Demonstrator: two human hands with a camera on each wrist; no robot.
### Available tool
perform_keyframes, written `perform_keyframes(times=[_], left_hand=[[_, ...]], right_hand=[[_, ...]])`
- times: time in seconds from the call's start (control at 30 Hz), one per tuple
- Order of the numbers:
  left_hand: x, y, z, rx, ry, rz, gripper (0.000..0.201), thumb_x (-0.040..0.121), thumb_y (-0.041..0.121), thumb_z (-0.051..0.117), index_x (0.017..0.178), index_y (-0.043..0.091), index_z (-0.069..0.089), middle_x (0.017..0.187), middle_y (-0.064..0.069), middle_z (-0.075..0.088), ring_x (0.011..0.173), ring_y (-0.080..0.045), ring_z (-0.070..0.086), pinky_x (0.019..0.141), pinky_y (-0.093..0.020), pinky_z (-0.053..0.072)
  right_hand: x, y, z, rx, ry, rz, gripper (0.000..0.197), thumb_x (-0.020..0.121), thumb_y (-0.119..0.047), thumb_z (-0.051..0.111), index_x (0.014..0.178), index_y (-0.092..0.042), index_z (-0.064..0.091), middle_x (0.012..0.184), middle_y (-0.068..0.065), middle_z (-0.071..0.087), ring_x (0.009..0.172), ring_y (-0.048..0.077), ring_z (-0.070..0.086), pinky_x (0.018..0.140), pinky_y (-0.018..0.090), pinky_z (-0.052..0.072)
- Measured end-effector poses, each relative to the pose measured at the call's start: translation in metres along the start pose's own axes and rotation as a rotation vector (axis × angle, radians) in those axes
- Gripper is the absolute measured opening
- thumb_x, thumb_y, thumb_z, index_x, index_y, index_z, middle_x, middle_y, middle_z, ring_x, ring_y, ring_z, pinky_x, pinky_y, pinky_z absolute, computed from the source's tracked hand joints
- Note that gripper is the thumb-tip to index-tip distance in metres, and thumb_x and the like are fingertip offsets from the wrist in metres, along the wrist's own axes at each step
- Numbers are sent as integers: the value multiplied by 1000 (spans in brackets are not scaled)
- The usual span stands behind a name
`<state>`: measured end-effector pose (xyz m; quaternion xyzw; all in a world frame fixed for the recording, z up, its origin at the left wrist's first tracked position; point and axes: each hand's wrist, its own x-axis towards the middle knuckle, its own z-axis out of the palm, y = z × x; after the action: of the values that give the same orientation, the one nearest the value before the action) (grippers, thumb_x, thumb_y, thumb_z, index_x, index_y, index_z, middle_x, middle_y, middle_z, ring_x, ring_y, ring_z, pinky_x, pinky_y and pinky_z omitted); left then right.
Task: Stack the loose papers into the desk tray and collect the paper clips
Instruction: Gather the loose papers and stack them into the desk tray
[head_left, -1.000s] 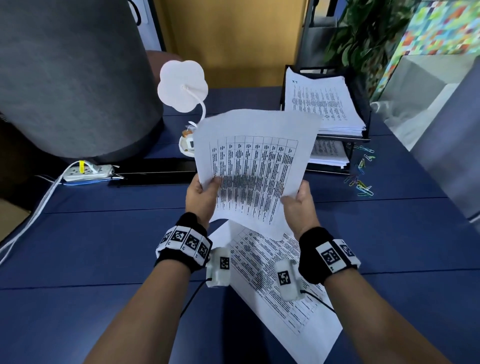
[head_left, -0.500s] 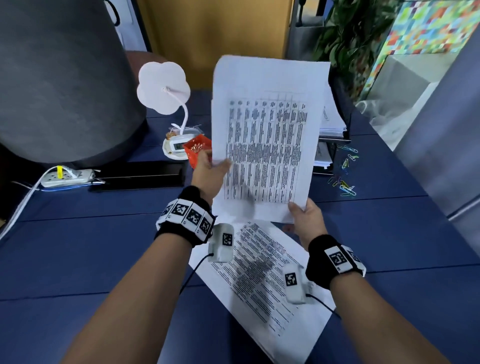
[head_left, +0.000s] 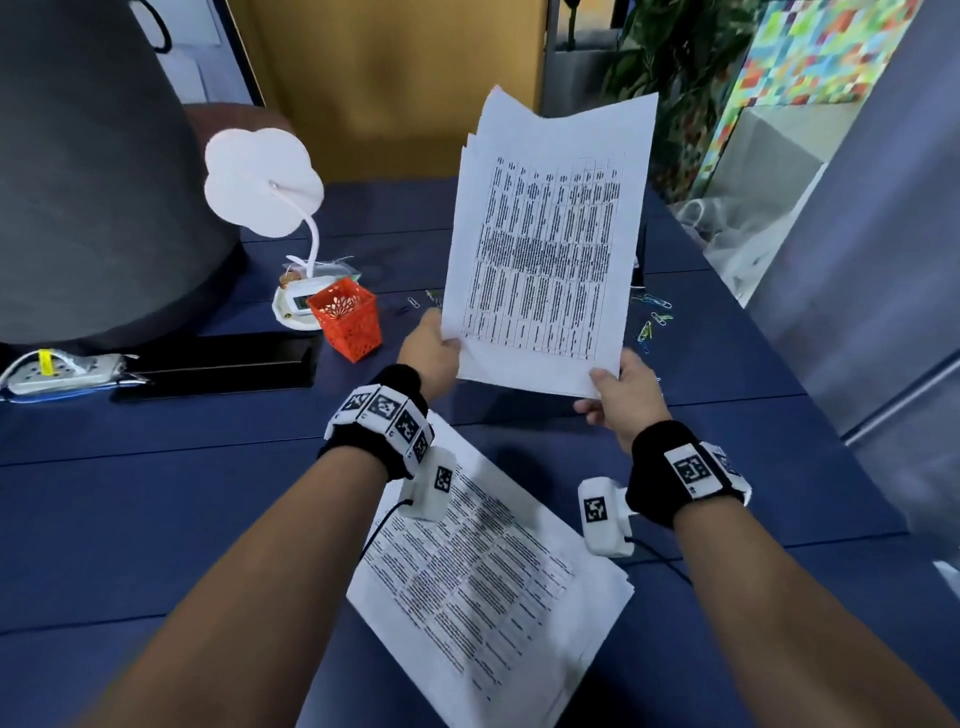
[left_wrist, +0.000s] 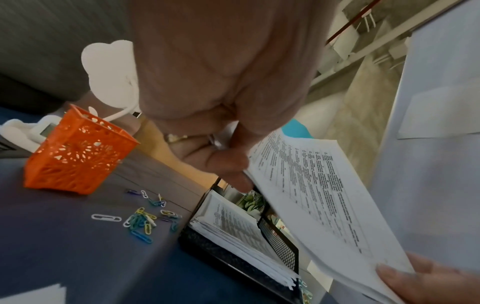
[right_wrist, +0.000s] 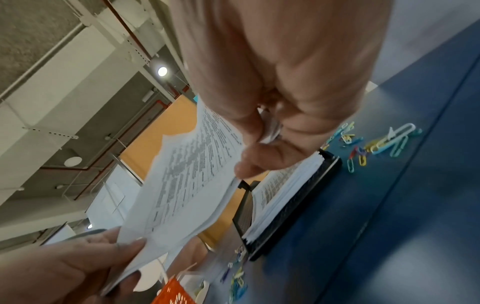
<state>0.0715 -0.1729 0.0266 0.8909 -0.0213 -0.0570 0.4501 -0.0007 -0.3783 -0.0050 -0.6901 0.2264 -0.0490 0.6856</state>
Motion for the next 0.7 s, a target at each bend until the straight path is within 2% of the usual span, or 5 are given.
perform_keyframes(times=[0.13, 0.3, 0.4, 0.5, 0.7], left_hand=[[14, 16, 11, -42, 27, -11, 31, 92, 7, 45, 122, 8, 43, 106, -10, 59, 91, -29, 58, 73, -32, 48], [38, 30, 23, -151, 68, 14, 58, 84, -1, 49, 134, 21, 31, 116, -5, 57, 93, -26, 61, 79, -38, 55], [56, 36, 29, -82, 109, 42, 46, 82, -3, 50, 122, 19, 46, 112, -4, 56, 96, -28, 61, 85, -40, 54], [75, 44, 34, -38, 168, 55, 35, 86, -3, 49, 117, 12, 55, 117, -7, 60, 105, -27, 59, 93, -30, 49], [107, 58, 38, 62, 237, 52, 32, 90, 1, 51, 120, 11, 57, 123, -9, 59, 110, -25, 56, 88, -26, 43]], right_hand=[[22, -11, -11, -23, 47, -45, 23, 97, 0, 32, 108, -15, 46, 113, 8, 59, 49, 14, 55, 36, 18, 40], [56, -26, -16, 14, 93, -22, 31, 94, 7, 27, 107, -15, 45, 108, 10, 59, 40, 7, 54, 35, 16, 40], [75, -37, -19, 37, 111, -23, 36, 91, 10, 24, 109, -13, 46, 107, 11, 59, 38, 5, 56, 34, 16, 41], [93, -49, -19, 23, 143, -33, 37, 90, 11, 26, 115, -5, 48, 104, 14, 59, 47, 12, 58, 34, 16, 42], [128, -67, -14, 30, 210, -78, 24, 93, 8, 32, 105, -4, 49, 97, 17, 61, 51, 17, 61, 38, 21, 47]])
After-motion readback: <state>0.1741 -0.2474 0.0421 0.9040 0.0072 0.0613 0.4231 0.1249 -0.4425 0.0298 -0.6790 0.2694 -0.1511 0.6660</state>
